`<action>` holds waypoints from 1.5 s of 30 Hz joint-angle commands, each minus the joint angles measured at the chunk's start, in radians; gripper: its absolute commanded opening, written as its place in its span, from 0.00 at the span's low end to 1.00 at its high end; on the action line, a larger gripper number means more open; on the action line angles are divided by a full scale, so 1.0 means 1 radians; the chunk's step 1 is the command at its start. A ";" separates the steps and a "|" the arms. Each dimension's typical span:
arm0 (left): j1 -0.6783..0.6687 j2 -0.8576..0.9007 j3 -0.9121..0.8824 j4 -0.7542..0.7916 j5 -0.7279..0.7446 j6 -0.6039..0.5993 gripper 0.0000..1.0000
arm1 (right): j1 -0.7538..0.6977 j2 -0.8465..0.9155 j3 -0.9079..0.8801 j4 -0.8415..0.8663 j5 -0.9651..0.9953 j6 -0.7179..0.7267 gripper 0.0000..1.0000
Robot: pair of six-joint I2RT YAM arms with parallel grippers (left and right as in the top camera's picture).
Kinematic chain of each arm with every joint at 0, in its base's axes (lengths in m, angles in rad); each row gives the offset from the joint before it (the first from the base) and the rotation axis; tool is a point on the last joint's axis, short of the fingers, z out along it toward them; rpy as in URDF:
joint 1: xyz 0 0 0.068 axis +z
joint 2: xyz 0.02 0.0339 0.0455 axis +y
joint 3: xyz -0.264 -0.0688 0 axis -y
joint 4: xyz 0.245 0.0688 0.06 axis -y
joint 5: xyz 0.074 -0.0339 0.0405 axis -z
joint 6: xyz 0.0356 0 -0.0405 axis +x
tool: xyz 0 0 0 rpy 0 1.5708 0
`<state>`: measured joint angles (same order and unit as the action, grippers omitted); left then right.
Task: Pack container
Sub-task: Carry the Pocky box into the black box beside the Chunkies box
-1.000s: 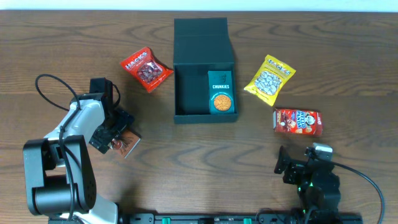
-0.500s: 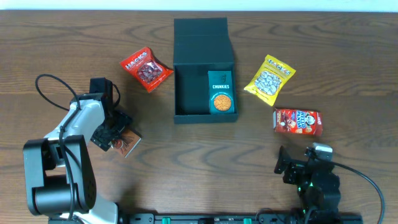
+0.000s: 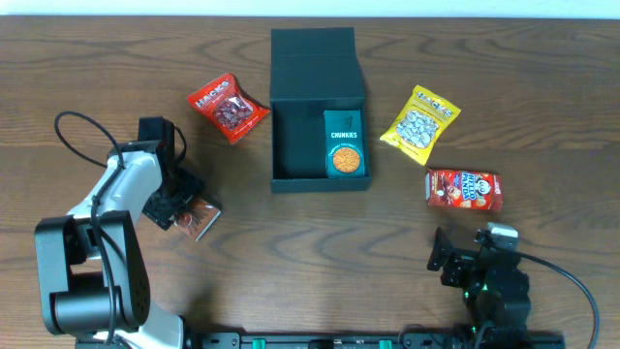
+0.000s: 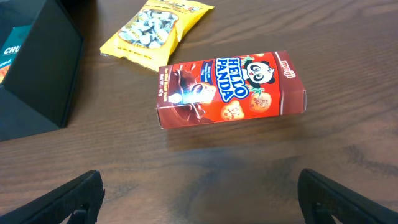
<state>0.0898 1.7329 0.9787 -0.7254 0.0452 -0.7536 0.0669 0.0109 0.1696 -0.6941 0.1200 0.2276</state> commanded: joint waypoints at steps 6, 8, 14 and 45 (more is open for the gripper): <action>-0.037 0.013 0.179 -0.087 -0.015 0.095 0.68 | 0.006 -0.005 -0.008 -0.003 0.000 0.011 0.99; -0.065 0.013 0.239 -0.117 -0.037 0.108 0.68 | 0.006 -0.005 -0.008 -0.003 0.000 0.011 0.99; -0.183 0.013 0.436 -0.152 -0.056 0.158 0.70 | 0.006 -0.005 -0.008 -0.003 0.000 0.011 0.99; -0.557 0.547 1.135 -0.458 -0.008 0.348 0.69 | 0.006 -0.005 -0.008 -0.003 0.000 0.011 0.99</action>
<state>-0.4622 2.2707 2.0804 -1.1717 0.0162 -0.4141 0.0669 0.0109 0.1696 -0.6941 0.1200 0.2276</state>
